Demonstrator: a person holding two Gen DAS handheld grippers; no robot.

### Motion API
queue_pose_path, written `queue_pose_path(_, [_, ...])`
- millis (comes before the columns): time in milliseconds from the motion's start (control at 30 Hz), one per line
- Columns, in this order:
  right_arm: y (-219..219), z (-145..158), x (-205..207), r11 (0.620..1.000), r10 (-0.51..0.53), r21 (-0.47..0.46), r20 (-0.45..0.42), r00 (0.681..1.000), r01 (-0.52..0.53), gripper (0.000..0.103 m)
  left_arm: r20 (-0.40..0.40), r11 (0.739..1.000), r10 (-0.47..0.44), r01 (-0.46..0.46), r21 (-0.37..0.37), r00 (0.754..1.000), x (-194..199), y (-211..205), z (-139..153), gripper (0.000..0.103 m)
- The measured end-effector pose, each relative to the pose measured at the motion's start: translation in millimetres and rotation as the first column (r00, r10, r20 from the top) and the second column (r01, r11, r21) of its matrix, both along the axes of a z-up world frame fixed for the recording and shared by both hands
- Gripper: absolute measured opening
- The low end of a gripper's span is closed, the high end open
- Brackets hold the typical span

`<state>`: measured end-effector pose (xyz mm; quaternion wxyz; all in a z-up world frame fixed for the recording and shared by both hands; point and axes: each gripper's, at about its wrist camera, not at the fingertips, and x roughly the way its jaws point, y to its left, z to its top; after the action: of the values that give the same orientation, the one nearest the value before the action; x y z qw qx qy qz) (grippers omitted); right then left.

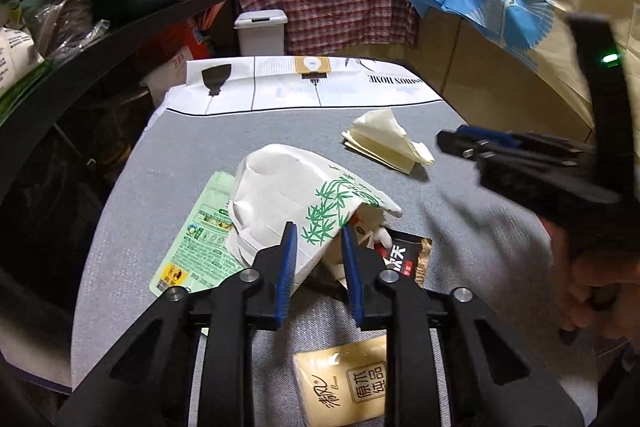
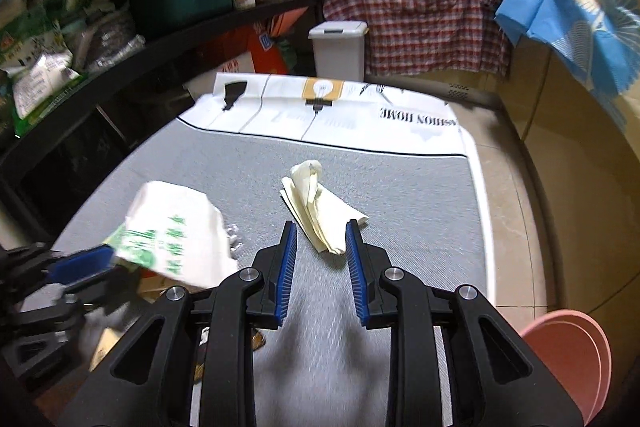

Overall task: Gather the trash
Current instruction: 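Move both open grippers back toward the white printed bag on the table, then grasp the white bamboo-print bag with the left gripper while the right gripper grasps the cream napkin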

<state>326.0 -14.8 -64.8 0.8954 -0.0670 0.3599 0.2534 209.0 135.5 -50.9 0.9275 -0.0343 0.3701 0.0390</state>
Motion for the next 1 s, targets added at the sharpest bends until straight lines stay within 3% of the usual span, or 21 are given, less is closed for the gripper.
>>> queue_pose_path(567, [22.0, -32.7, 28.8, 0.995, 0.012, -0.101, -0.025, 1.000, -0.014, 0.025, 0.018, 0.997, 0.054, -0.053, -0.047, 0.998, 2.7, 22.0, 8.0, 0.010])
queue_pose_path(700, [22.8, -30.4, 26.3, 0.994, 0.016, -0.107, -0.014, 1.000, -0.017, 0.005, 0.023, 0.998, 0.055, -0.054, -0.043, 0.998, 2.3, 22.3, 8.2, 0.009])
queue_pose_path(1000, [16.9, -8.7, 9.1, 0.996, 0.032, -0.086, 0.035, 0.999, -0.028, 0.001, 0.042, 0.998, 0.053, -0.052, -0.025, 0.998, -1.6, 20.0, 14.7, 0.007])
